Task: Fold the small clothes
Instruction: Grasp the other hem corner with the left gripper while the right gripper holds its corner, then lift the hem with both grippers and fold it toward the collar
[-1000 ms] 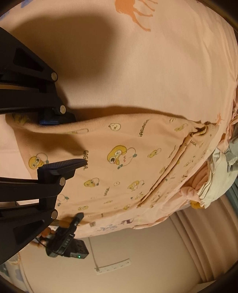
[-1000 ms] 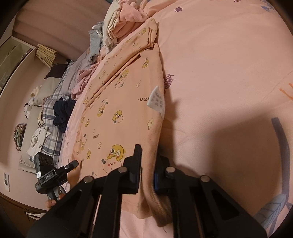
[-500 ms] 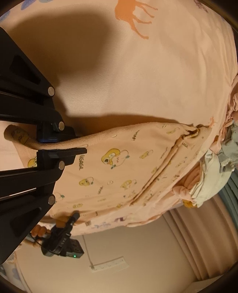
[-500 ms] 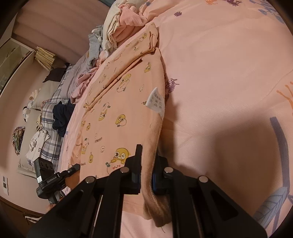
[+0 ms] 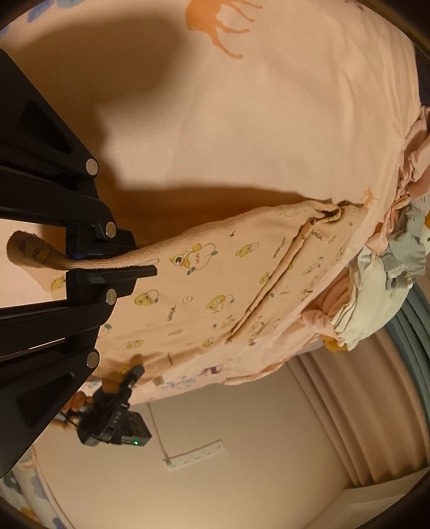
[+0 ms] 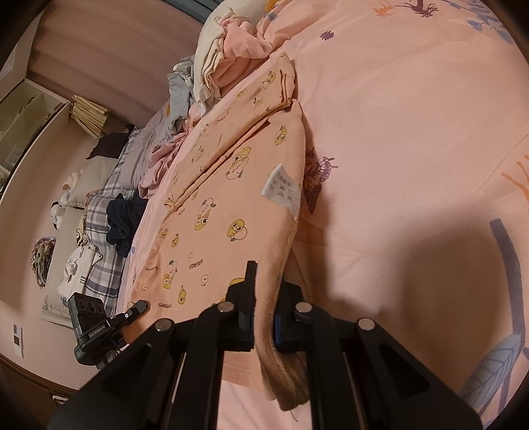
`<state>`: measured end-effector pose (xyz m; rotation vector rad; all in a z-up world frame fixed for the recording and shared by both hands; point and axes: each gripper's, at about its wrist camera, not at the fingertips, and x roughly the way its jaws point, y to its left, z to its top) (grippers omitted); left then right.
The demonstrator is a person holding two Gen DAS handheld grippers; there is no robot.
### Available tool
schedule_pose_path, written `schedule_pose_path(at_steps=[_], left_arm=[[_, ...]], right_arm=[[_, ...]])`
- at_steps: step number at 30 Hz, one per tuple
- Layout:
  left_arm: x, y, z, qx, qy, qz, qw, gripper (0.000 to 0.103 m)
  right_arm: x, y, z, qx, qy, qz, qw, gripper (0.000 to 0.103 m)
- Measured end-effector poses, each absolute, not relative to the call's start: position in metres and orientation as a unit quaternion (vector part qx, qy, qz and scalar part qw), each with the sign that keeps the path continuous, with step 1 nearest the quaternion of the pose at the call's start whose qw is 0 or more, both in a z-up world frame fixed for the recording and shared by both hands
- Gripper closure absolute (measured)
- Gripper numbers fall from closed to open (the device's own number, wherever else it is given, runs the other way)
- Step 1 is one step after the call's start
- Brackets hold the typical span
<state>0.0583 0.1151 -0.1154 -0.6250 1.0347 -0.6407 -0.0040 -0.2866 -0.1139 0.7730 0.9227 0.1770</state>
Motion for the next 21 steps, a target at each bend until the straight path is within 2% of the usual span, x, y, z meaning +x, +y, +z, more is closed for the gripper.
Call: schedule_pose_path(at_steps=[21], left_arm=[[0.058, 0.124, -0.116, -0.311, 0.464, -0.305, 0.771, 0.103]], right_arm=[[-0.008, -0.283, -0.101, 0.355, 0.421, 0.092, 0.830, 0.095]])
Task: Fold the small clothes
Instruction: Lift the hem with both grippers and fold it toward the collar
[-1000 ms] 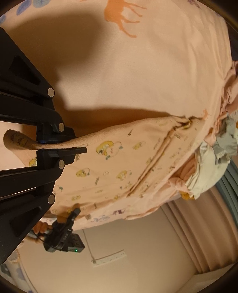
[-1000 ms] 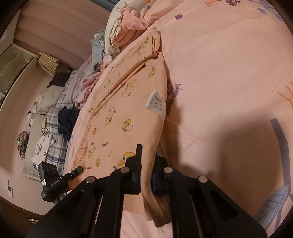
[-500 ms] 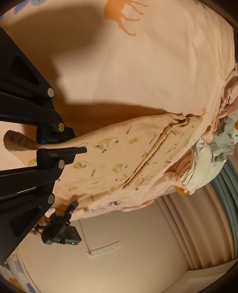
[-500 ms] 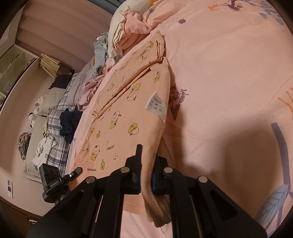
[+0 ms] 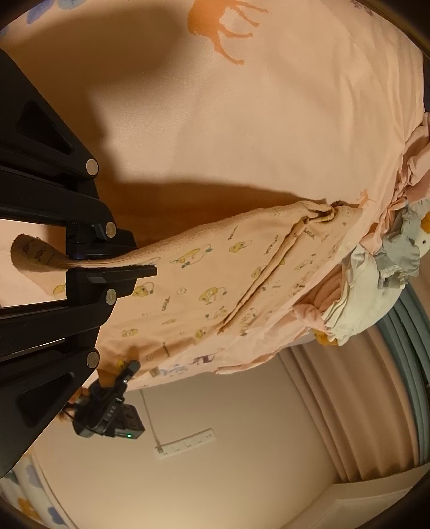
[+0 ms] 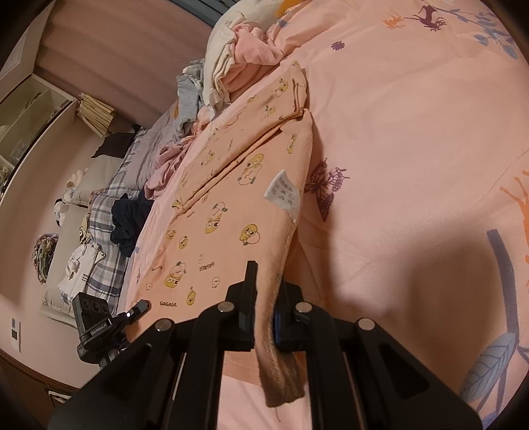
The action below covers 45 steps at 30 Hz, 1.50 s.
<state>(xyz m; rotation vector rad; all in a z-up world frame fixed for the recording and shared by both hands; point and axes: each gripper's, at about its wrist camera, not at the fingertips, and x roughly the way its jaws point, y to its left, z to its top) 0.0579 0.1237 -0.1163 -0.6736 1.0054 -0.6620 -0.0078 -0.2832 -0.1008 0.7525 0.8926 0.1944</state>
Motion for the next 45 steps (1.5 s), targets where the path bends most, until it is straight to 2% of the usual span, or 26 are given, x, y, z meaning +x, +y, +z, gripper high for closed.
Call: schedule_pose_path(at_steps=[18, 25, 45], left_arm=[[0.054, 0.126, -0.097, -0.347, 0.423, -0.334, 0.768, 0.103], [0.045, 0.125, -0.081, -0.347, 0.396, -0.360, 0.770, 0.103], [0.005, 0.148, -0.051, -0.343, 0.390, -0.367, 0.772, 0.103]], right_arm=[[-0.019, -0.287, -0.089, 0.390, 0.369, 0.140, 0.832, 0.098], [-0.030, -0.285, -0.075, 0.381, 0.357, 0.148, 0.840, 0.098], [-0.079, -0.281, -0.033, 0.337, 0.346, 0.194, 0.854, 0.098]])
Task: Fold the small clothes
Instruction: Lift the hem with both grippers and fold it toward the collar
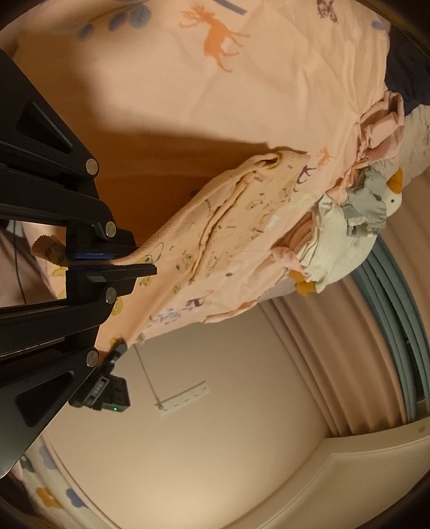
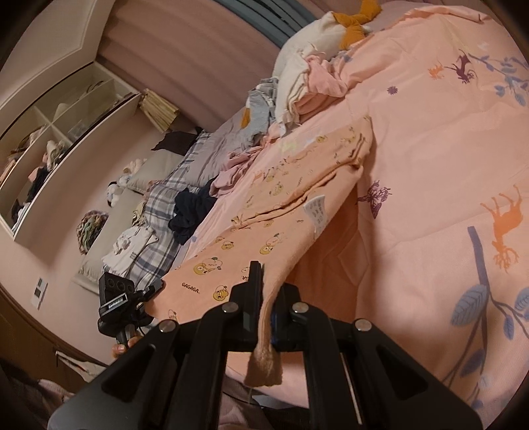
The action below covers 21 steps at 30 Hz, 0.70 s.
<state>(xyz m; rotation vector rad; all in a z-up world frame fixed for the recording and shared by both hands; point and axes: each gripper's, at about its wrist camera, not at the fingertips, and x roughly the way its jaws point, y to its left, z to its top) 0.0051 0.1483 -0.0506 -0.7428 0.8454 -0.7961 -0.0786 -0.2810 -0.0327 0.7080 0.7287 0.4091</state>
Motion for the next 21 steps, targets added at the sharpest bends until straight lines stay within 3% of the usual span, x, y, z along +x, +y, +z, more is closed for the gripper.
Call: schedule_pose_path(at_steps=[10, 21], left_arm=[[0.028, 0.149, -0.049, -0.350, 0.413, -0.347, 0.766, 0.103], [0.119, 0.138, -0.040, -0.355, 0.425, -0.323, 0.767, 0.103]], right_arm=[[-0.069, -0.290, -0.027, 0.353, 0.345, 0.203, 0.846, 0.095], [0.019, -0.313, -0.022, 0.386, 0.344, 0.181, 0.837, 0.094]])
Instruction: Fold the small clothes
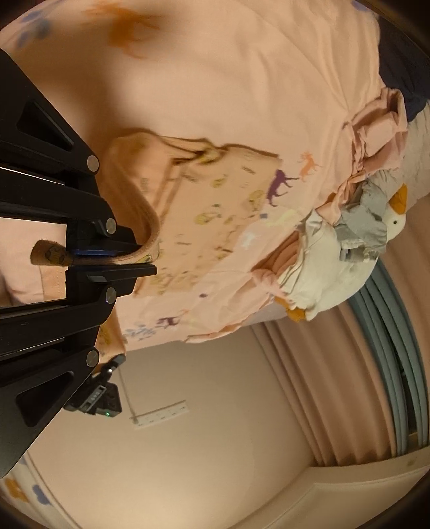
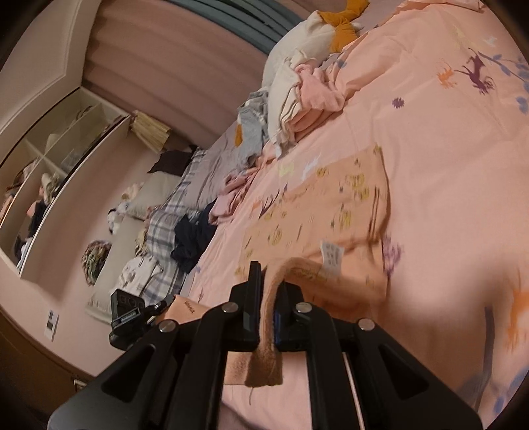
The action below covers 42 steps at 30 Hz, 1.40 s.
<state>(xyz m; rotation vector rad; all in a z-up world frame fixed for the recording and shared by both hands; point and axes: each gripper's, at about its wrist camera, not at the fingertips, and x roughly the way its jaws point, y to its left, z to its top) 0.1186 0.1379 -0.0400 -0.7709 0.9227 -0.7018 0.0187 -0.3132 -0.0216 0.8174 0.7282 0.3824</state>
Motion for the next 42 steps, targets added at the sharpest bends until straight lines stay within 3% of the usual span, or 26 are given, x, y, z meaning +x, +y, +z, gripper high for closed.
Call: schedule_pose_path(at_steps=[13, 19, 21, 23, 25, 37, 39, 40, 41, 42], left_arm=[[0.238, 0.122, -0.086, -0.382, 0.482, -0.261, 0.745, 0.103], [0.254, 0.116, -0.099, -0.370, 0.503, -0.248, 0.740, 0.103], [0.251, 0.118, -0.098, -0.359, 0.510, -0.240, 0.744, 0.103], [0.246, 0.122, -0.097, -0.353, 0.515, -0.234, 0.745, 0.103], [0.236, 0.129, -0.095, -0.349, 0.515, -0.236, 0.747, 0.103], [0.200, 0.143, -0.093, -0.368, 0.511, -0.242, 0.738, 0.103], [0.200, 0.143, -0.094, -0.378, 0.511, -0.242, 0.733, 0.085], [0.199, 0.143, -0.094, -0.382, 0.509, -0.240, 0.733, 0.056], [0.199, 0.143, -0.094, -0.389, 0.505, -0.239, 0.733, 0.036], [0.198, 0.144, -0.093, -0.394, 0.497, -0.239, 0.736, 0.034]], right_arm=[[0.147, -0.347, -0.067, 0.424, 0.392, 0.110, 0.809, 0.094], [0.176, -0.355, -0.090, 0.415, 0.428, 0.078, 0.799, 0.093], [0.178, -0.357, -0.094, 0.418, 0.436, 0.076, 0.793, 0.090], [0.176, -0.358, -0.096, 0.426, 0.441, 0.078, 0.786, 0.071], [0.169, -0.359, -0.096, 0.441, 0.437, 0.089, 0.779, 0.058], [0.153, -0.345, -0.089, 0.435, 0.443, 0.108, 0.777, 0.058], [0.153, -0.344, -0.090, 0.435, 0.444, 0.108, 0.776, 0.058], [0.153, -0.343, -0.089, 0.434, 0.444, 0.108, 0.777, 0.058], [0.152, -0.342, -0.089, 0.433, 0.444, 0.108, 0.777, 0.058], [0.152, -0.341, -0.089, 0.432, 0.445, 0.108, 0.777, 0.058]])
